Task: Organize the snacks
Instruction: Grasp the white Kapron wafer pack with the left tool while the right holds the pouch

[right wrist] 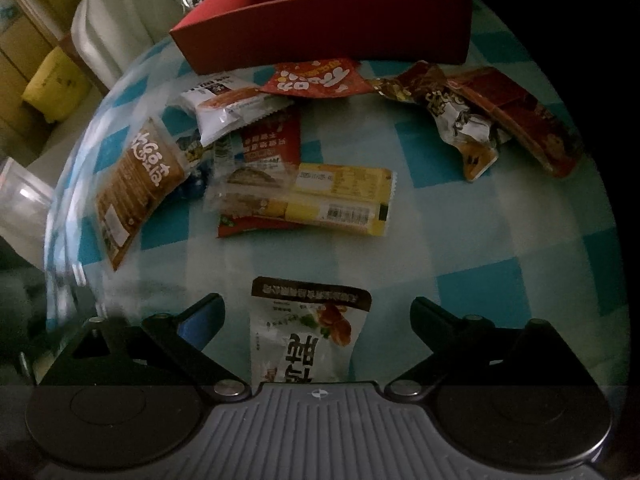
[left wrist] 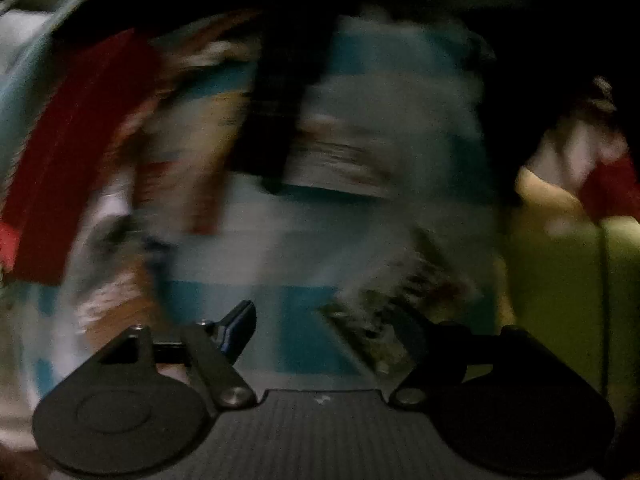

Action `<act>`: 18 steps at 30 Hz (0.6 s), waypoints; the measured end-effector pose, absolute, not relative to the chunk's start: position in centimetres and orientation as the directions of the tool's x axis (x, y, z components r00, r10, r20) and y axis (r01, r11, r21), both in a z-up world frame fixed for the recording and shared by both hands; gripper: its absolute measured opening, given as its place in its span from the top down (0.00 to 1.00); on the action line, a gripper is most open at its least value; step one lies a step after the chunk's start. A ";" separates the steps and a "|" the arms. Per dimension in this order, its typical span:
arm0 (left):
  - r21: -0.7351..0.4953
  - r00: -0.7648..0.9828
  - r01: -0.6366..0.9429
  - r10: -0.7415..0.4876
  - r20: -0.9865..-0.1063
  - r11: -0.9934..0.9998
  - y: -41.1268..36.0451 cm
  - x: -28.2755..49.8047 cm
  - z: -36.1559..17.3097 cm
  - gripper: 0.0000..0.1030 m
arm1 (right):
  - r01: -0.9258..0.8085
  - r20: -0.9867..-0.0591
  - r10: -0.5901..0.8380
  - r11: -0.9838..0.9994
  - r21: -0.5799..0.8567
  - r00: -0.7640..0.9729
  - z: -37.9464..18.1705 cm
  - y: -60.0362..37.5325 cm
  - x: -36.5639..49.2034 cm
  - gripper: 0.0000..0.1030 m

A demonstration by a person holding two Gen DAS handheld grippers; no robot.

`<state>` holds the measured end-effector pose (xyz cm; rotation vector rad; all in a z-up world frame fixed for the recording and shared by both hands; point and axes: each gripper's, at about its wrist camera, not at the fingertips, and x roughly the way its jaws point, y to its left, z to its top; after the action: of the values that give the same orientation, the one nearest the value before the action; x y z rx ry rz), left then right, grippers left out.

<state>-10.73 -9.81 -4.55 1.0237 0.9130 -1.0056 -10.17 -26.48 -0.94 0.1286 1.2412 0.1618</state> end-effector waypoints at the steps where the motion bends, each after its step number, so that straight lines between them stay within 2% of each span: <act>1: 0.227 0.275 0.949 -0.224 -0.935 0.219 -9.8 -10.4 -4.4 0.32 | -0.052 -0.929 0.193 0.981 0.186 0.316 -0.9 -26.4 -10.1 0.02; 3: 0.263 0.304 0.945 -0.231 -0.924 0.193 -9.7 -10.9 -4.0 0.39 | -0.053 -0.927 0.196 0.981 0.189 0.321 -0.9 -26.4 -10.0 0.02; 6: 0.290 0.301 0.954 -0.264 -0.916 0.081 -9.3 -12.7 -2.9 0.39 | -0.055 -0.928 0.193 0.981 0.185 0.318 -0.7 -26.4 -10.2 0.02; 10: 0.406 0.314 0.861 -0.309 -0.898 -0.305 -8.8 -17.2 -3.5 0.39 | -0.060 -0.939 0.183 0.983 0.173 0.290 -1.4 -26.3 -10.3 0.01; 12: 0.396 0.289 0.794 -0.286 -0.914 -0.461 -8.8 -18.3 -4.8 0.39 | -0.046 -0.945 0.183 0.983 0.177 0.272 -1.7 -26.5 -10.2 0.01; 14: 0.370 0.275 0.766 -0.253 -0.928 -0.526 -9.3 -18.3 -6.4 0.39 | -0.030 -0.945 0.193 0.981 0.192 0.264 -1.8 -26.8 -10.2 0.01; 16: 0.338 0.254 0.781 -0.228 -0.940 -0.525 -10.3 -17.5 -7.7 0.33 | -0.032 -0.947 0.199 0.980 0.198 0.250 -2.0 -26.7 -10.3 0.01; 18: 0.289 0.211 0.826 -0.211 -0.954 -0.483 -11.5 -16.5 -7.7 0.31 | -0.049 -0.951 0.197 0.980 0.190 0.240 -2.2 -26.4 -10.3 0.00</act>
<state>-16.47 -11.47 -7.68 1.5764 0.5982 -1.4353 -10.27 -26.39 -2.21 0.1300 1.3187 0.1689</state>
